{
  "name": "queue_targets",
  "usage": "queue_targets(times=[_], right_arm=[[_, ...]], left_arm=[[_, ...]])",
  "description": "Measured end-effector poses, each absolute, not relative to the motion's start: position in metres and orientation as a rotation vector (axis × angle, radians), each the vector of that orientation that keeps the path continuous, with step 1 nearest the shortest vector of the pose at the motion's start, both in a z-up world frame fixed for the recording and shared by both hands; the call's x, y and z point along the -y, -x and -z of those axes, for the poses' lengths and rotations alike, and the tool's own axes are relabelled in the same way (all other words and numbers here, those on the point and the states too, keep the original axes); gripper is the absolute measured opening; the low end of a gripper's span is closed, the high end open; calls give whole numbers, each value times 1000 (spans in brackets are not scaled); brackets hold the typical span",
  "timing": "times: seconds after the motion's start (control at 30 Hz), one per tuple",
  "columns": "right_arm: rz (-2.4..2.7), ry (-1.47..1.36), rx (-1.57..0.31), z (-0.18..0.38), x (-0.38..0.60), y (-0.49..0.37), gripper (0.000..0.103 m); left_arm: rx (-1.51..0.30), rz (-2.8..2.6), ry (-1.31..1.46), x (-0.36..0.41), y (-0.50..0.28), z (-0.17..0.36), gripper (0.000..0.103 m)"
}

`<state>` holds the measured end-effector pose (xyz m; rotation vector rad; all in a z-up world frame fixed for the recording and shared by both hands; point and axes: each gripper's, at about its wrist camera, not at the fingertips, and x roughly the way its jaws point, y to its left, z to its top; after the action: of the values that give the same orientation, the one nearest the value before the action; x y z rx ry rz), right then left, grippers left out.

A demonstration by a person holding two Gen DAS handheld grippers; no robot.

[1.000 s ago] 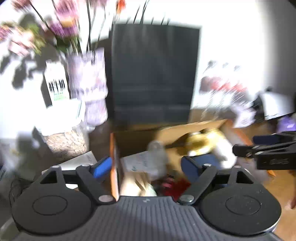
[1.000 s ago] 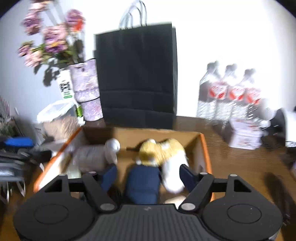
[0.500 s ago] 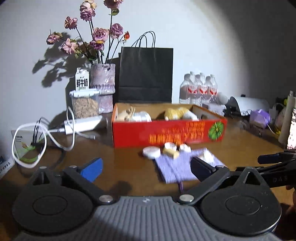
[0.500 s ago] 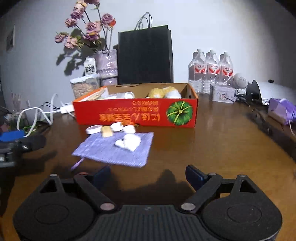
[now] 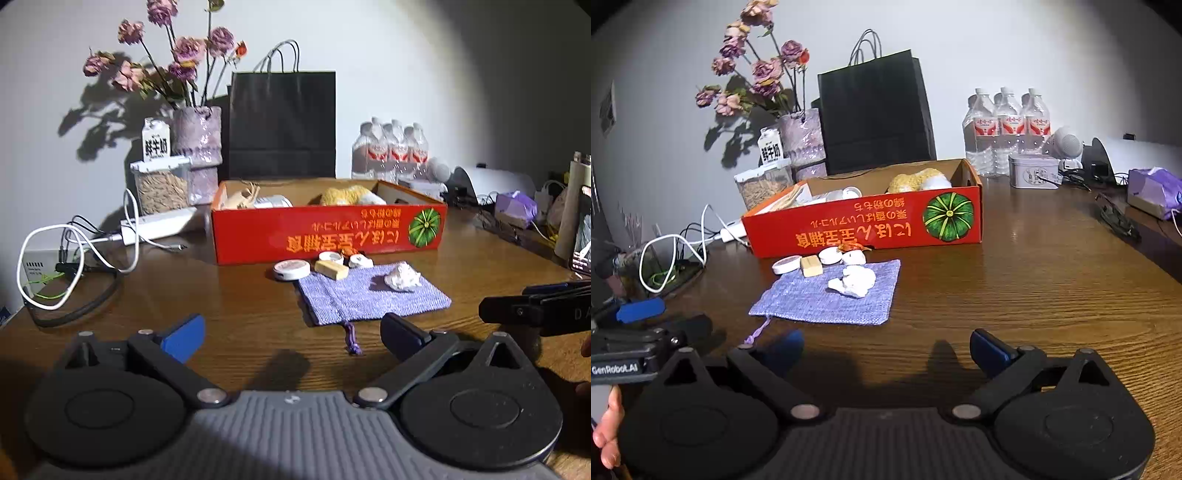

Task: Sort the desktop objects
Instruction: 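Move both open tools back over the purple cloth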

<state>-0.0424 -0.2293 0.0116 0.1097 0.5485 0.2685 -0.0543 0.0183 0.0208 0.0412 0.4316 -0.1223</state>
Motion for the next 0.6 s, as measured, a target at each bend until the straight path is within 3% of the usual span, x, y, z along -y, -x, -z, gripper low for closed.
queue_targets(times=[0.37,0.6], right_arm=[[-260,-77,-607,-12,225,31,97],[-299,127,-570,-31,194,-9,85]], left_arm=[[-522,160,-7,-24,42,-19,103],[-484,192,-34,-32,-9,-38,103]])
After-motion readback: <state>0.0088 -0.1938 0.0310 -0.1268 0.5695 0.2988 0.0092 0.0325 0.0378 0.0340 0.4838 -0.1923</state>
